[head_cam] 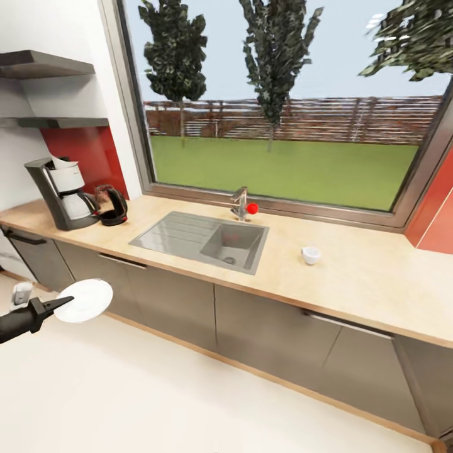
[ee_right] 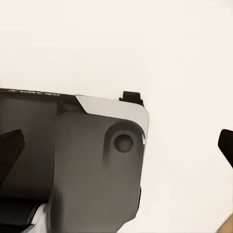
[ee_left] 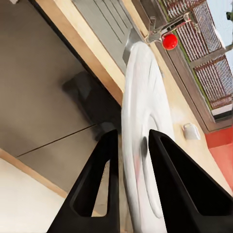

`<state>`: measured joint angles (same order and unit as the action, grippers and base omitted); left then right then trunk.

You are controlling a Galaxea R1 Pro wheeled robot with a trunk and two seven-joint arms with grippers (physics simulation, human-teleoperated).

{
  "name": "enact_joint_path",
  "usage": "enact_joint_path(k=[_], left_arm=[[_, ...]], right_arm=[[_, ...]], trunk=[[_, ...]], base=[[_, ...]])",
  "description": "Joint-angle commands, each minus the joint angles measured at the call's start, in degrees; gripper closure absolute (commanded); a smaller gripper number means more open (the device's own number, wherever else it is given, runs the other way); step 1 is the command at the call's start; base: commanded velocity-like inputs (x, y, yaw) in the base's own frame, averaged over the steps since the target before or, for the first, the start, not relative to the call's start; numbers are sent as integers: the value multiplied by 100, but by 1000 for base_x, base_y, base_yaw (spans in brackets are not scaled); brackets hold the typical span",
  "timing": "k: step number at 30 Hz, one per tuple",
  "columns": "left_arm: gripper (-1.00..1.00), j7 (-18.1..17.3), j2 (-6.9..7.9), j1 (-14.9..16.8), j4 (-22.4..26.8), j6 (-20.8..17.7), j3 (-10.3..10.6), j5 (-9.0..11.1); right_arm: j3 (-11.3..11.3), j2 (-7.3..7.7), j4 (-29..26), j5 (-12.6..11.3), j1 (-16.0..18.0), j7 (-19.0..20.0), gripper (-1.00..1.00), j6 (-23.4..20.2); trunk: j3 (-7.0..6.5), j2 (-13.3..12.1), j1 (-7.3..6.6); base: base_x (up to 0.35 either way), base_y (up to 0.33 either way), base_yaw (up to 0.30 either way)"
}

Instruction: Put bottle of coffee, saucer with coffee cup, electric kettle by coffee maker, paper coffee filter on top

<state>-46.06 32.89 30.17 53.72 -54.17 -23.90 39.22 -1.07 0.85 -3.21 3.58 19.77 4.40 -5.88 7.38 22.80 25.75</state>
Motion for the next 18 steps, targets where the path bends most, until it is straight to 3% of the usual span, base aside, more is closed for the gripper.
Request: enact_joint_path(k=[1, 18], left_arm=[[100, -27, -2, 8, -2, -16, -9, -19], [100, -38, -1, -3, -10, -3, -13, -28]], right_arm=[[-8, 3, -5, 38, 0, 18, -100, -36], [-6, 30, 17, 38, 0, 2, -100, -36]], trunk=[[16, 12, 3], [91, 12, 3]], base=[[0, 0, 268], [0, 0, 268]])
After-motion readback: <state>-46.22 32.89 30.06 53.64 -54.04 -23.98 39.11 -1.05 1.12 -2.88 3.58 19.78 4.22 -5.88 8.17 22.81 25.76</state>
